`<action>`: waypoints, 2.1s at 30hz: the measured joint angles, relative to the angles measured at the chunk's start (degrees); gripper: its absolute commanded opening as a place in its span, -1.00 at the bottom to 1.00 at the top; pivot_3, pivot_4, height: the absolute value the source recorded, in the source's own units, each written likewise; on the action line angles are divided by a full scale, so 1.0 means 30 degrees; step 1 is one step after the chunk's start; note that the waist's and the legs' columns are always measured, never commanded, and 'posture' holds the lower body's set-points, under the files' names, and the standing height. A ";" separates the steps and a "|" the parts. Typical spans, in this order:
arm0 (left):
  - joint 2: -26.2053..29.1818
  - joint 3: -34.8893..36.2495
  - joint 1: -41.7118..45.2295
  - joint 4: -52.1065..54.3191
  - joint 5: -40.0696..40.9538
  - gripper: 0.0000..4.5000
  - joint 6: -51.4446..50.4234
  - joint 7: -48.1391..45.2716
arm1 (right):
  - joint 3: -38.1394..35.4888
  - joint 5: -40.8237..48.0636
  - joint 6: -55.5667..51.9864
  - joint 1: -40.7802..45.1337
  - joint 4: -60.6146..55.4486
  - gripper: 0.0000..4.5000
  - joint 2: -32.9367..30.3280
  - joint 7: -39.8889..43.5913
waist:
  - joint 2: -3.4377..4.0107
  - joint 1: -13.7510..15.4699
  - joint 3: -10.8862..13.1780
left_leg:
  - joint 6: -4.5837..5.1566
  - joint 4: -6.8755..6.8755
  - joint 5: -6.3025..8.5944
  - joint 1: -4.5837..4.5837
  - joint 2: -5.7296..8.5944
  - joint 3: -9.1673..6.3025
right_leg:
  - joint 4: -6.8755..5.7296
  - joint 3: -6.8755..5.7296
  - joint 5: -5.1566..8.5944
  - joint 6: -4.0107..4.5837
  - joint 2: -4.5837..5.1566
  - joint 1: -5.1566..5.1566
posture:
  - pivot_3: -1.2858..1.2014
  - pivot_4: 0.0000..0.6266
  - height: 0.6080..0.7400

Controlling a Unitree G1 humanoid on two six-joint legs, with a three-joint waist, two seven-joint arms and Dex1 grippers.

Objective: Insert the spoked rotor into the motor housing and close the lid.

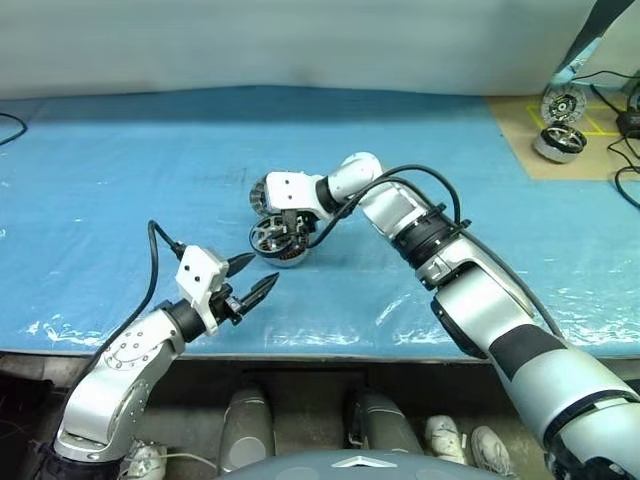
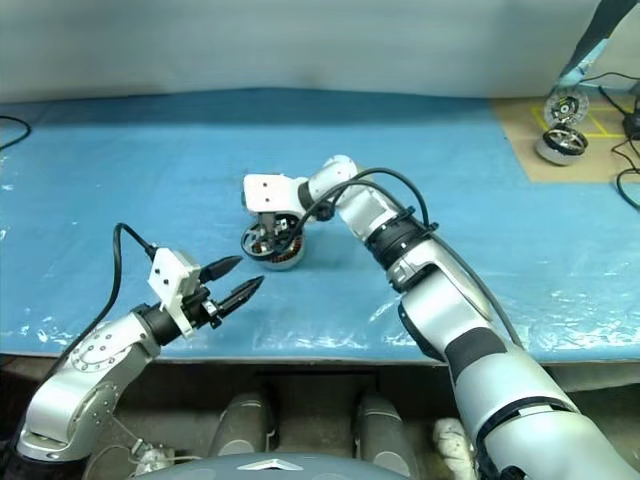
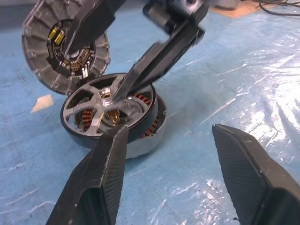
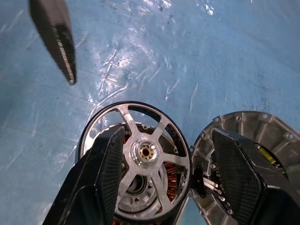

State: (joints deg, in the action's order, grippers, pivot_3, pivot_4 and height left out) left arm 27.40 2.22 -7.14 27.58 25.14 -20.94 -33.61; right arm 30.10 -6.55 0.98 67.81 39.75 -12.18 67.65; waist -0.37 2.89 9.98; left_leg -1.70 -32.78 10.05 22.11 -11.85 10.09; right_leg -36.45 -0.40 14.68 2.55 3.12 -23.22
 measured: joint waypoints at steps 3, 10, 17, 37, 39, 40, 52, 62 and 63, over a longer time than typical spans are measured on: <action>-0.0086 0.0805 -0.0026 -0.2719 0.0047 0.32 0.1880 -0.1333 | -0.0855 0.0522 0.0473 0.0890 0.0202 0.38 -0.0113 0.1116 | 0.0001 -0.0153 0.0000 | 0.0053 -0.0056 0.0030 -0.0005 -0.0006 0.0000 | -0.0072 0.0008 0.0009 0.0015 -0.0005 -0.0018 | 0.03 -0.52 1.00; -0.0081 0.2147 0.0190 -1.0243 -0.0205 0.32 0.7155 -0.4918 | -0.0953 -0.0317 0.2021 0.1267 0.2047 0.38 0.0687 0.0575 | -0.0002 -0.0124 -0.0001 | 0.0078 -0.0078 0.0043 -0.0014 -0.0023 -0.0001 | -0.0090 0.0020 0.0018 0.0031 0.0013 -0.0011 | 0.03 -0.52 1.00; -0.0083 0.3025 0.0536 -1.2843 -0.0023 0.32 0.9842 -0.6946 | -0.0498 -0.2355 0.4763 0.1498 0.3793 0.38 0.1104 -0.0897 | -0.0010 -0.0070 -0.0004 | 0.0079 -0.0077 0.0044 -0.0007 -0.0029 -0.0003 | -0.0091 0.0011 0.0018 0.0032 0.0031 -0.0010 | 0.03 -0.52 1.00; -0.0815 0.2121 -0.0603 -0.9455 -0.0306 0.32 0.9117 -0.5750 | -0.0017 -0.4127 0.6360 0.1527 0.6494 0.38 0.2508 -0.1507 | -0.0010 -0.0125 -0.0001 | 0.0080 -0.0074 0.0047 -0.0013 -0.0072 0.0004 | -0.0100 0.0010 0.0025 0.0042 0.0018 -0.0015 | 0.03 -0.52 1.00; -0.0861 0.1976 -0.0548 -0.9083 -0.0414 0.32 0.8816 -0.5463 | -0.0005 -0.4293 0.6561 0.1561 0.6649 0.38 0.2585 -0.1644 | -0.0010 -0.0104 -0.0001 | 0.0080 -0.0074 0.0047 -0.0014 -0.0073 0.0004 | -0.0102 0.0007 0.0024 0.0042 0.0019 -0.0012 | 0.03 -0.52 1.00; -0.0862 0.1907 -0.0504 -0.8823 -0.0462 0.32 0.8627 -0.5313 | -0.0006 -0.4368 0.6656 0.1570 0.6691 0.38 0.2584 -0.1658 | -0.0010 -0.0098 -0.0001 | 0.0081 -0.0075 0.0047 -0.0019 -0.0071 0.0004 | -0.0103 0.0008 0.0024 0.0042 0.0022 -0.0005 | 0.03 -0.52 1.00; -0.0864 0.1141 0.0025 -0.5507 -0.0541 0.32 0.5610 -0.3378 | 0.0003 -0.4571 0.7248 0.1589 0.6598 0.38 0.2267 -0.0837 | -0.0010 -0.0098 -0.0002 | 0.0082 -0.0090 0.0046 -0.0025 -0.0063 0.0004 | -0.0108 0.0008 0.0024 0.0043 0.0026 0.0008 | 0.03 -0.52 1.00; -0.0852 0.0698 0.0727 -0.1922 -0.0534 0.32 0.2202 -0.1187 | 0.0257 -0.5342 0.7538 0.1719 0.7202 0.38 0.1059 -0.0344 | -0.0009 -0.0154 -0.0001 | 0.0084 -0.0101 0.0045 -0.0022 -0.0059 0.0003 | -0.0115 0.0015 0.0024 0.0043 0.0025 0.0005 | 0.03 -0.52 1.00; -0.0852 0.0677 0.0725 -0.1599 -0.0525 0.32 0.1875 -0.1008 | 0.0115 -0.5275 0.7362 0.1725 0.7299 0.38 0.1072 -0.0105 | -0.0010 -0.0164 -0.0001 | 0.0084 -0.0101 0.0045 -0.0007 -0.0062 0.0004 | -0.0109 0.0013 0.0024 0.0043 0.0023 -0.0004 | 0.03 -0.52 1.00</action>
State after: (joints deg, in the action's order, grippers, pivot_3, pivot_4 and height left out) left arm 24.84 4.25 -4.97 22.78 23.56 -15.32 -36.63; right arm 30.45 -22.38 23.07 72.98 61.65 -8.97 67.33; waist -0.40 2.40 9.97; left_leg -1.45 -33.08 10.19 22.09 -12.03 10.10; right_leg -36.78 -0.36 14.75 2.68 3.19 -23.23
